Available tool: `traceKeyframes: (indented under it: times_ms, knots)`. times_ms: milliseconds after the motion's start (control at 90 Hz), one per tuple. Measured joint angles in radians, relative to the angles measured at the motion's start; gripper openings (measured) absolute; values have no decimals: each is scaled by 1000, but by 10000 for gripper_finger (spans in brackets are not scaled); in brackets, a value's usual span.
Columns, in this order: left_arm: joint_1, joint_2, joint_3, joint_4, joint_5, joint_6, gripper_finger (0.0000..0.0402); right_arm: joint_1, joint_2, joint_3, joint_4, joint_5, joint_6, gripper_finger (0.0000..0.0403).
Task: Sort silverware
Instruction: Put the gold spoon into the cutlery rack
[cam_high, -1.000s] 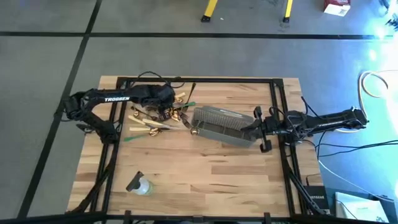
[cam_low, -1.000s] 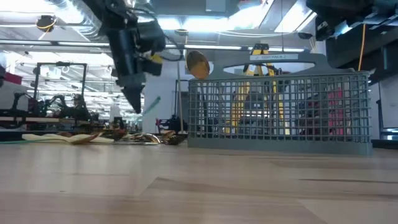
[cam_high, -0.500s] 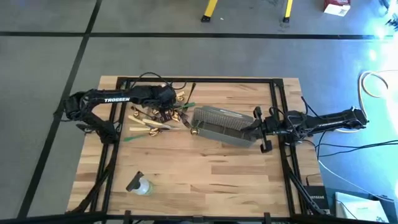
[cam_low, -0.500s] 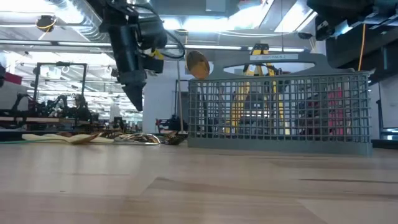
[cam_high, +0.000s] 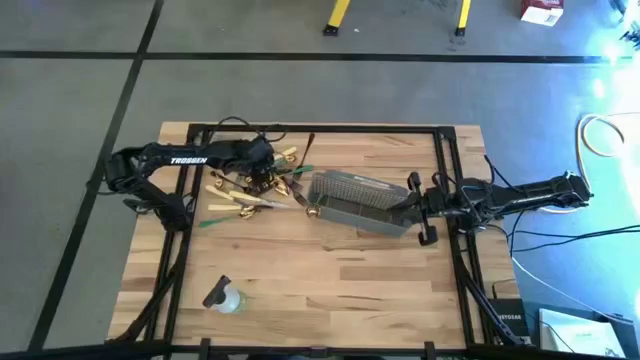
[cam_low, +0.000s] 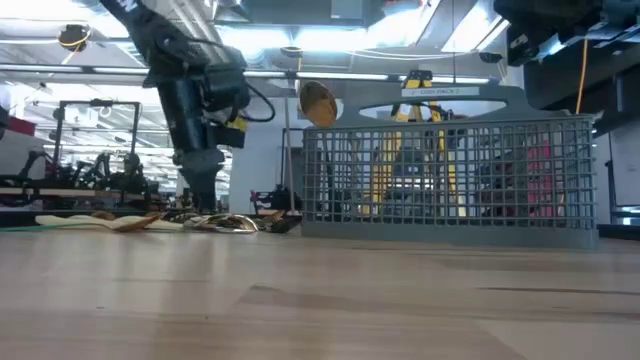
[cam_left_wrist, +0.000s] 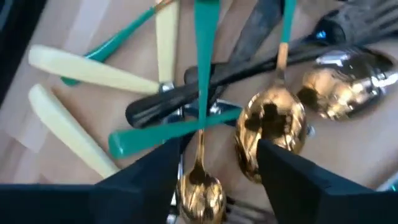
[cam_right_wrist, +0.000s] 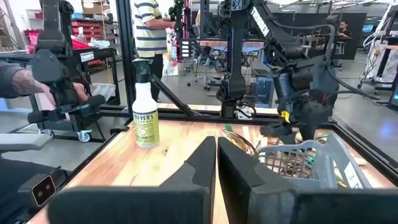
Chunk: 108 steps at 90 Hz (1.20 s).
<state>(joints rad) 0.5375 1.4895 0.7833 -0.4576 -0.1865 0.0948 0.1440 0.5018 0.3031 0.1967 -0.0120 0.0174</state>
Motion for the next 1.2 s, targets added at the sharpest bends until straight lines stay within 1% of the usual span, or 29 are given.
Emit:
traceKeyframes:
  times_ms: [89, 178, 367, 522, 633, 811, 878, 1044, 1200]
  knots:
    - [15, 5, -12, 34, 3, 11, 208, 0, 0, 0, 0, 0, 0, 0]
    - [40, 24, -18, 49, 6, 20, 201, 0, 0, 0, 0, 0, 0, 0]
    - [82, 97, -19, 65, 24, 37, 166, 0, 0, 0, 0, 0, 2, 0]
    - [90, 134, -17, 88, 43, 56, 136, 0, 0, 0, -7, 0, 3, 0]
    - [88, 131, -17, 98, 49, 68, 105, 0, 0, 0, -9, 0, 3, 0]
    - [84, 104, -17, 101, 54, 73, 32, 0, 0, 0, -13, 0, 3, 0]
    - [84, 90, -17, 93, 56, 70, 10, 0, 0, 0, -14, 0, 3, 0]
    - [84, 59, -18, 75, 57, 66, 7, 0, 0, 0, -14, 0, 3, 0]
    - [84, 58, -18, 63, 58, 66, 3, 0, 0, 0, -14, 0, 3, 0]
